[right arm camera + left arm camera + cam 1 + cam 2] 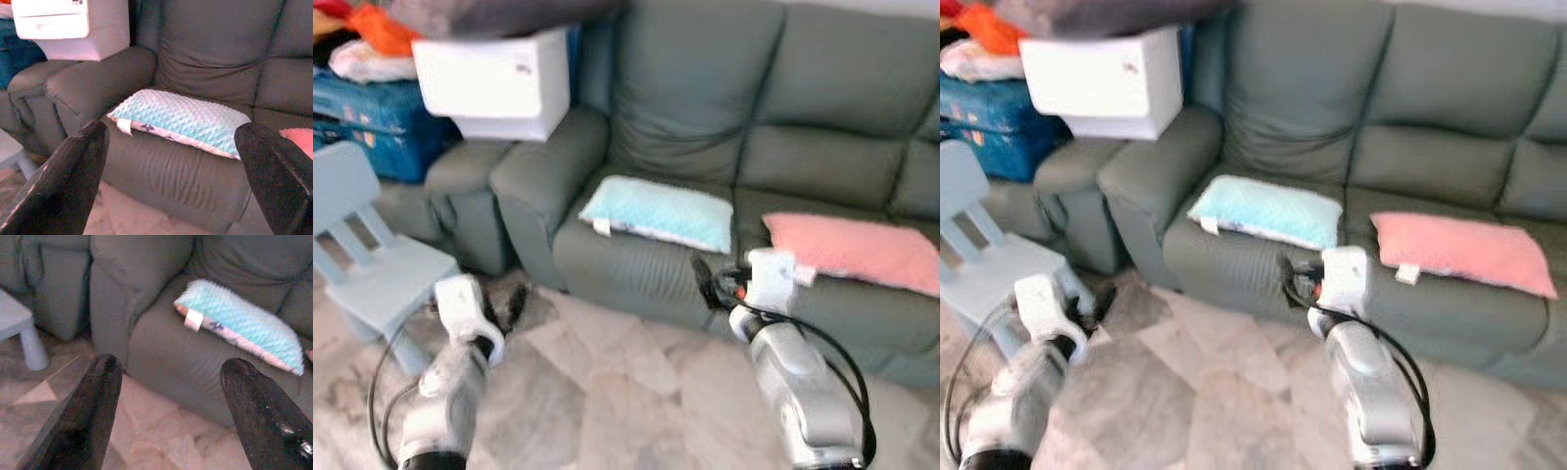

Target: Move the pillow to the sofa

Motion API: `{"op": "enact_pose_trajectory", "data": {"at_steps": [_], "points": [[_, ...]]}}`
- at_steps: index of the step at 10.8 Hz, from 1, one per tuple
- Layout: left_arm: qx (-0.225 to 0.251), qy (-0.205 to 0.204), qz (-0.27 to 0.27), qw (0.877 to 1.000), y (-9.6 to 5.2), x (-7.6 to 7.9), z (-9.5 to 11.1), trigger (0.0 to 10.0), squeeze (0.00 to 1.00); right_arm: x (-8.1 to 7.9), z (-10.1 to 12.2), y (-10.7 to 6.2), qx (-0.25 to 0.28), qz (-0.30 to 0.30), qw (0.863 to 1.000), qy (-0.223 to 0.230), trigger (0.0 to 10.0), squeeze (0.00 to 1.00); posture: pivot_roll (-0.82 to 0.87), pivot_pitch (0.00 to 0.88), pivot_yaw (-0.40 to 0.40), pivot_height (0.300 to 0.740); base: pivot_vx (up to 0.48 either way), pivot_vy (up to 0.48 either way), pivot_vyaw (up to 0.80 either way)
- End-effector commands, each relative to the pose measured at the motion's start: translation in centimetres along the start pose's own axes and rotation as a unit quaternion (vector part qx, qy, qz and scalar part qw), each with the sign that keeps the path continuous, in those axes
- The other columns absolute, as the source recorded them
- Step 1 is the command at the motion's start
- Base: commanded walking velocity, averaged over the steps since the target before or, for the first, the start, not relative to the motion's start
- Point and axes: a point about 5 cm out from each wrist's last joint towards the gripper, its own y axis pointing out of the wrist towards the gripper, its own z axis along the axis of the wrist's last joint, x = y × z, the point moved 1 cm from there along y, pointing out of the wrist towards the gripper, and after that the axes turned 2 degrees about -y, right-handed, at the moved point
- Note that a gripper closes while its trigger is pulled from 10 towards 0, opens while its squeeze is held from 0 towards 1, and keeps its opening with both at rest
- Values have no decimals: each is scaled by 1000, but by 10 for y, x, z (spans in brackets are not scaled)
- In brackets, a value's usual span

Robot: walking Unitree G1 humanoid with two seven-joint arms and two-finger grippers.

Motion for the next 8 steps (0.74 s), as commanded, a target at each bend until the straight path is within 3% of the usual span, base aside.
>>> {"op": "enact_pose_trajectory", "data": {"at_steps": [1,3,4,7,8], "points": [[0,-4,-10,1000,1,5,-2,10000,0,8,-2,-3,-6,-13,1000,-3,10000,0,-183,25,-10,740,0,0,0],[1,-15,-5,1000,2,3,-3,10000,0,9,-2,-4,-8,-16,1000,-8,10000,0,-186,28,-11,740,0,0,0],[-2,-17,0,1000,4,0,-3,10000,0,11,-2,-4,-11,-19,1000,-10,10000,0,-191,32,-11,740,0,0,-800],[-11,17,-7,1000,7,0,-3,10000,0,12,-4,-5,-15,-23,1000,-14,10000,0,-195,37,-10,740,0,0,-792],[25,51,-28,998,8,1,3,10000,0,12,-4,-5,-15,-23,999,-17,10000,0,-195,38,-9,740,0,0,-788]]}}
